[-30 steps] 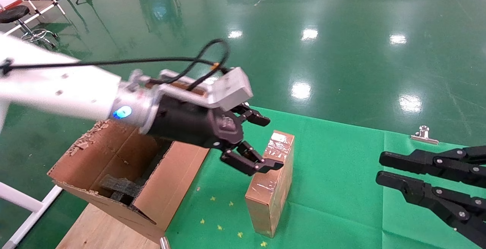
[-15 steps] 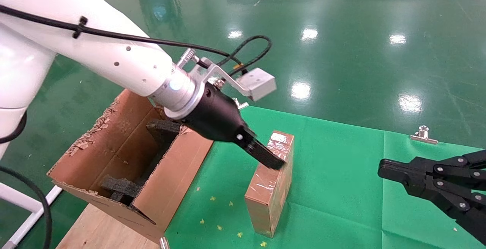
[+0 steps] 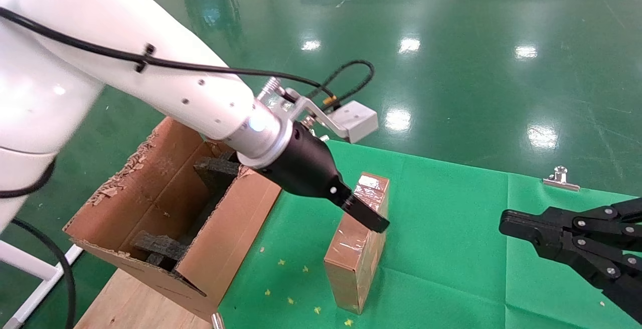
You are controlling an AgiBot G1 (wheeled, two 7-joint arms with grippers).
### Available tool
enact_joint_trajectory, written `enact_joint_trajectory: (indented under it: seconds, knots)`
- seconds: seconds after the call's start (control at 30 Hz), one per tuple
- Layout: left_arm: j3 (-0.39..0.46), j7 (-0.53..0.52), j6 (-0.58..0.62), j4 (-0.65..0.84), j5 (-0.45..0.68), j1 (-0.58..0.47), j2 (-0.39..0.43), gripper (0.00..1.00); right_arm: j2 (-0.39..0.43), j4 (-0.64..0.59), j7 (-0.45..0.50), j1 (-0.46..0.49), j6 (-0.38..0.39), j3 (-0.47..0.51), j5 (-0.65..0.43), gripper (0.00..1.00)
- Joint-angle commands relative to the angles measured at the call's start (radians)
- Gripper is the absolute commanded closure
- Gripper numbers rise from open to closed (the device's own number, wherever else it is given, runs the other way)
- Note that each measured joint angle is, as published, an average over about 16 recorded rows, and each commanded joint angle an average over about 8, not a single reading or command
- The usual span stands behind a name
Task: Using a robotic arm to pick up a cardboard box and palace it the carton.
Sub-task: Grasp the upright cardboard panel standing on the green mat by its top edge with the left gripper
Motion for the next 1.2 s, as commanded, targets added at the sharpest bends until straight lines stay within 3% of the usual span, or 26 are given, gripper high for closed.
enact_joint_trajectory:
  seconds: [0.03, 0.67, 0.7, 0.8, 0.87, 0.93, 0.97, 1.07, 1.1, 1.2]
  knots:
    - [0.010, -0.011, -0.008, -0.001, 0.011, 0.005, 0.010, 0.00, 0.000, 0.000, 0.000, 0.000, 0.000, 0.000, 0.000, 1.00]
    - [0.076, -0.006, -0.038, -0.008, 0.090, 0.047, 0.055, 0.00, 0.000, 0.000, 0.000, 0.000, 0.000, -0.001, 0.000, 1.00]
    - [0.078, -0.006, -0.039, -0.008, 0.093, 0.049, 0.055, 0.00, 0.000, 0.000, 0.000, 0.000, 0.000, -0.001, 0.000, 0.95]
    - [0.082, -0.003, -0.044, -0.008, 0.097, 0.054, 0.054, 0.00, 0.000, 0.000, 0.000, 0.000, 0.000, -0.001, 0.000, 0.57]
    - [0.083, -0.002, -0.045, -0.007, 0.098, 0.055, 0.053, 0.14, 0.000, 0.000, 0.000, 0.000, 0.000, -0.001, 0.001, 0.32]
    - [0.085, -0.001, -0.046, -0.007, 0.099, 0.056, 0.053, 0.39, 0.000, 0.000, 0.000, 0.000, 0.001, -0.001, 0.001, 0.07]
    - [0.085, -0.001, -0.046, -0.007, 0.099, 0.057, 0.052, 0.51, 0.000, 0.000, 0.000, 0.000, 0.001, -0.001, 0.001, 0.00]
    - [0.085, -0.001, -0.047, -0.007, 0.099, 0.057, 0.052, 0.89, 0.000, 0.000, 0.000, 0.000, 0.001, -0.001, 0.001, 0.00]
    - [0.085, -0.001, -0.047, -0.007, 0.099, 0.057, 0.052, 0.97, 0.000, 0.000, 0.000, 0.000, 0.001, -0.001, 0.001, 0.00]
    - [0.084, -0.001, -0.046, -0.007, 0.098, 0.057, 0.052, 1.00, 0.000, 0.000, 0.000, 0.000, 0.001, -0.001, 0.001, 0.00]
